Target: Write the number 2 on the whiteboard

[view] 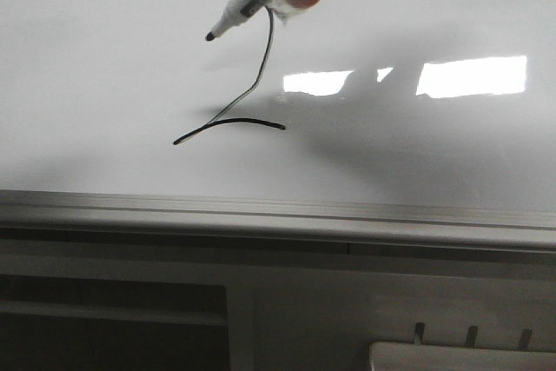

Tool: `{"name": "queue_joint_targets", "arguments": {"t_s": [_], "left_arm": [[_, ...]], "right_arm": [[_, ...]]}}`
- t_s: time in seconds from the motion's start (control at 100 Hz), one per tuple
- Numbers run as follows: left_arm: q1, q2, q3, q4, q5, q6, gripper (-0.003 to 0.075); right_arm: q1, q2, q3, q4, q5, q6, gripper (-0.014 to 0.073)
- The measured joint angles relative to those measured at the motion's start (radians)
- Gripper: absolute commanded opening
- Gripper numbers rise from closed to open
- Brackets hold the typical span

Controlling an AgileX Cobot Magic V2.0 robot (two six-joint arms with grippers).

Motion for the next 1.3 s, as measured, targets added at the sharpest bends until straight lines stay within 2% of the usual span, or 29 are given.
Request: {"name": "queue_joint_targets", "arguments": {"t_s": [0.06, 0.14, 0.42, 0.76, 0.82, 0.89, 1.07, 1.24, 1.3], "left_arm": [[-0.017, 0.042, 0.0, 0.026, -0.026, 0.0, 0.0212], [-0.032, 0.101, 0.0, 0.044, -0.042, 0.0, 0.0288], [-0.033, 0.163, 0.0, 0.054, -0.04, 0.002, 0.0293], [-0.033, 0.163, 0.0, 0.054, 0.063, 0.002, 0.0292], [-0.033, 0.163, 0.0, 0.054, 0.066, 0.002, 0.0272], [-0.033, 0.163, 0.0, 0.054, 0.068, 0.002, 0.0211], [-0.034, 0.163, 0.0, 0.054, 0.07, 0.002, -0.0023], [-0.034, 0.163, 0.0, 0.066, 0.07, 0.009, -0.002], [-0.034, 0.163, 0.0, 0.066, 0.07, 0.009, -0.002]], "right_arm": [[0.034, 0.029, -0.017, -0.029, -0.013, 0.0, -0.0056], [0.078, 0.062, -0.037, -0.05, -0.028, 0.0, -0.0056], [0.201, 0.143, -0.114, -0.08, -0.039, 0.0, -0.0056], [0.227, 0.145, -0.131, -0.086, -0.039, 0.0, -0.0056], [0.227, 0.145, -0.131, -0.086, -0.039, 0.0, -0.0056], [0.227, 0.145, -0.131, -0.086, -0.039, 0.0, -0.0056], [0.228, 0.145, -0.134, -0.086, -0.048, 0.002, -0.0056], [0.228, 0.145, -0.134, -0.082, -0.048, 0.002, -0.0054], [0.228, 0.145, -0.134, -0.077, -0.048, 0.002, -0.0014]]}}
